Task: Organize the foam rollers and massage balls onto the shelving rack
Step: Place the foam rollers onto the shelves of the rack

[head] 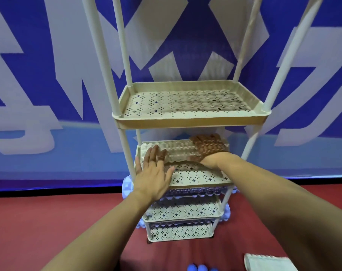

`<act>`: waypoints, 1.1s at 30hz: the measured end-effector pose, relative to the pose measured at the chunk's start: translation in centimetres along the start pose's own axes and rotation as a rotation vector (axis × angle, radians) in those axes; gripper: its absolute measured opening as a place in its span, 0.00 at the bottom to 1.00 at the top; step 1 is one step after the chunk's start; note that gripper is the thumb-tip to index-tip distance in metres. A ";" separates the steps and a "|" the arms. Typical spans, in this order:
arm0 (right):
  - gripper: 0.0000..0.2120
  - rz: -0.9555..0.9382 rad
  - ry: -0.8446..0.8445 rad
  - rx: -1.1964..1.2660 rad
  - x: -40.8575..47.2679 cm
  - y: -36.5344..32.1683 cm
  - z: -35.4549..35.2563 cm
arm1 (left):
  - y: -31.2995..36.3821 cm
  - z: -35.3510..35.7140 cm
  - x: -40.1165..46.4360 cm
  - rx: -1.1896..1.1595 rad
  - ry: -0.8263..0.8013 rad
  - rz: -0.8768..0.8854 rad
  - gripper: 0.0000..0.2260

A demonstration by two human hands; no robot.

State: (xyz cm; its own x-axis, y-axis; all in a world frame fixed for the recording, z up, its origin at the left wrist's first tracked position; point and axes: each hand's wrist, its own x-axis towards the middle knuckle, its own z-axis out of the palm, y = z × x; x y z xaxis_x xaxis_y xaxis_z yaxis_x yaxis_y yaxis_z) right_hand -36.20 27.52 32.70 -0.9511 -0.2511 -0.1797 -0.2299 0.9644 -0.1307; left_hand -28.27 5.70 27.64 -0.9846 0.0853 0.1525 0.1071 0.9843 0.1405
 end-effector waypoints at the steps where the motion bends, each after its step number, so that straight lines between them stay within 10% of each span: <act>1: 0.44 -0.031 0.017 0.011 0.2 0.2 0.2 | -0.1 0.3 -0.1 0.039 0.000 0.019 0.34; 14: 0.21 0.008 0.097 -0.006 -3.8 -0.1 0.8 | 0.8 0.2 -0.5 0.043 0.025 0.052 0.31; 24: 0.22 -0.465 0.389 0.007 -14.8 6.1 5.9 | 7.2 2.8 -8.2 -0.101 0.130 0.489 0.24; 33: 0.28 -0.174 0.075 -0.048 -22.7 19.4 14.7 | 17.4 11.4 -10.1 -0.110 -0.144 0.616 0.24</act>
State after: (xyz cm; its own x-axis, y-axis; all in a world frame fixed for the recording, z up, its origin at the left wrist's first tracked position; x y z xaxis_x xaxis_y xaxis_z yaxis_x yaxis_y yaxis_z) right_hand -16.00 50.70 19.97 -0.9084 -0.4094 -0.0852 -0.4002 0.9102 -0.1064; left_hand -18.09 23.69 17.39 -0.7459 0.6577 0.1053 0.6651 0.7272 0.1697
